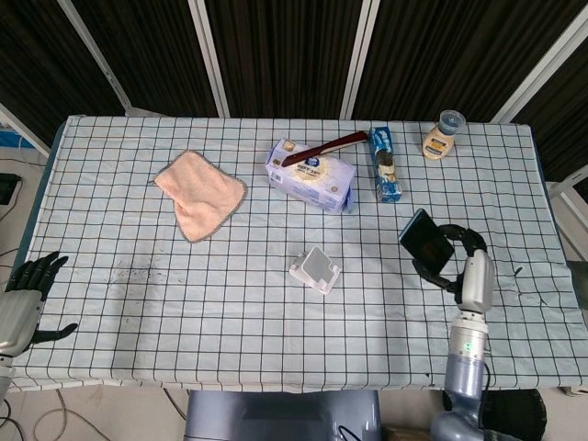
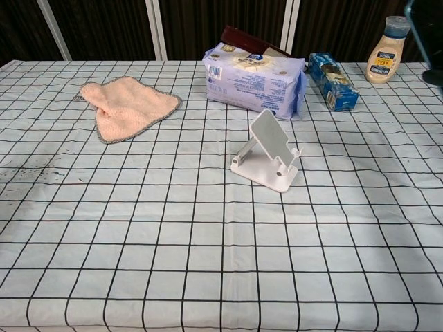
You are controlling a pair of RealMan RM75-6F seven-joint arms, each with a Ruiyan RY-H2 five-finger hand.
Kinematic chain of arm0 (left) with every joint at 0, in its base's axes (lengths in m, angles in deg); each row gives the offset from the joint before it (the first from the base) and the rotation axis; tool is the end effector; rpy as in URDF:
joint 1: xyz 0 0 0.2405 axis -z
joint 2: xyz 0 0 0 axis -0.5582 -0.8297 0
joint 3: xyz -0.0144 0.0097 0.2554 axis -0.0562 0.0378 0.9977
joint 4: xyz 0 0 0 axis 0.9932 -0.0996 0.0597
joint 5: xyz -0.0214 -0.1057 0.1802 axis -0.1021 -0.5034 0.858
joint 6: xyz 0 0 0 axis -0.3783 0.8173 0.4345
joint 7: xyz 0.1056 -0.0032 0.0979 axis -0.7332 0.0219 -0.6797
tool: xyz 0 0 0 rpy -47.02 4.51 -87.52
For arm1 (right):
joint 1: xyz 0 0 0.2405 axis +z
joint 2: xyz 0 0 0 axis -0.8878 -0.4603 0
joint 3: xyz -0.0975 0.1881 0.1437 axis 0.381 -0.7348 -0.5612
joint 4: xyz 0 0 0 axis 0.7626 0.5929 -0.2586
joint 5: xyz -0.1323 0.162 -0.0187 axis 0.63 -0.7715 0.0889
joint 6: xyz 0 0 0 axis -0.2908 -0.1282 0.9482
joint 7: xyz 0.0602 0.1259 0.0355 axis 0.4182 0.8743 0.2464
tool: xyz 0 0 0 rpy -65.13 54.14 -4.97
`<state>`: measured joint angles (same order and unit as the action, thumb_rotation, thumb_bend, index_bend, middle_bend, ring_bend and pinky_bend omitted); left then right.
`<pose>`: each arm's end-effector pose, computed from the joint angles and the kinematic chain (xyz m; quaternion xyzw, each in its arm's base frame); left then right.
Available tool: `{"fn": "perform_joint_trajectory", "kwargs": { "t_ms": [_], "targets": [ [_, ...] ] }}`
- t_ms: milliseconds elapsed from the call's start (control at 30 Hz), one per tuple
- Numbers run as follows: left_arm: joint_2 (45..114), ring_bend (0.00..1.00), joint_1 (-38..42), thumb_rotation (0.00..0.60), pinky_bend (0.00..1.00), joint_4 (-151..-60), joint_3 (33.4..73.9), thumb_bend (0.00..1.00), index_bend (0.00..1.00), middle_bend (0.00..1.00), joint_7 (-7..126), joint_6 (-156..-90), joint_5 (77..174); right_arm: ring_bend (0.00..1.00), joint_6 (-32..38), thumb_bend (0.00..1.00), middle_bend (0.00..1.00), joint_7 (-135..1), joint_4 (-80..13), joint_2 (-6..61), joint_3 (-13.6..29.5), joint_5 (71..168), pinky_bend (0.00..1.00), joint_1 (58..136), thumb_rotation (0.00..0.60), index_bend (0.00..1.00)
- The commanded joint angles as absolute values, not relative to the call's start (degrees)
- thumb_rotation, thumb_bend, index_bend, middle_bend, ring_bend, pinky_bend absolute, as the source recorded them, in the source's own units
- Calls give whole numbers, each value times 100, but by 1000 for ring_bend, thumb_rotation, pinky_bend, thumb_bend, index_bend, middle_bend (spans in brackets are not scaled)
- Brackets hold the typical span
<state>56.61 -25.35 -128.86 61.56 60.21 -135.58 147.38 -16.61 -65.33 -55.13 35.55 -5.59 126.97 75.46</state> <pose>-0.3093 0.1887 0.1509 -0.6230 -0.4364 -0.3446 0.5501 -0.2228 -0.2720 0.0777 0.3292 -0.5230 0.6066 0.5001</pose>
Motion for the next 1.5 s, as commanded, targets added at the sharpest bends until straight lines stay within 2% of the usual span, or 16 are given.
{"fn": "perform_joint_trajectory", "kwargs": {
  "t_ms": [33,233,767,1033,1167,1500],
  "targets": [
    [5707,0,-2550,600,0,-12873,6151,0,0,0,5938,-13599,14741,335,-1573,424,685,-6318,-5930,2783,-216,12966,148,7120,600,783],
    [5799,0,-2578,600,0,-12837,6139,0,0,0,5772,-13689,14754,335,-1675,423,685,-5873,-5815,2215,237,13421,148,6768,600,783],
    [5837,0,-2665,600,0,-12911,6199,0,0,0,5733,-13781,14809,334,-1519,423,686,-5830,-5317,2066,436,13544,148,6871,600,783],
    [5762,0,-2637,600,0,-12942,6240,0,0,0,5729,-13659,14807,335,-880,421,682,-7045,-5285,1974,669,12997,148,7063,600,782],
    [5739,0,-2627,600,0,-12964,6261,0,0,0,5684,-13612,14808,335,-544,413,651,-7447,-5393,1941,701,12559,148,7165,600,738],
    [5750,0,-2622,600,0,-13011,6267,0,0,0,5548,-13571,14762,314,-256,335,601,-8053,-5204,2246,697,11953,148,7409,600,672]
  ]
}}
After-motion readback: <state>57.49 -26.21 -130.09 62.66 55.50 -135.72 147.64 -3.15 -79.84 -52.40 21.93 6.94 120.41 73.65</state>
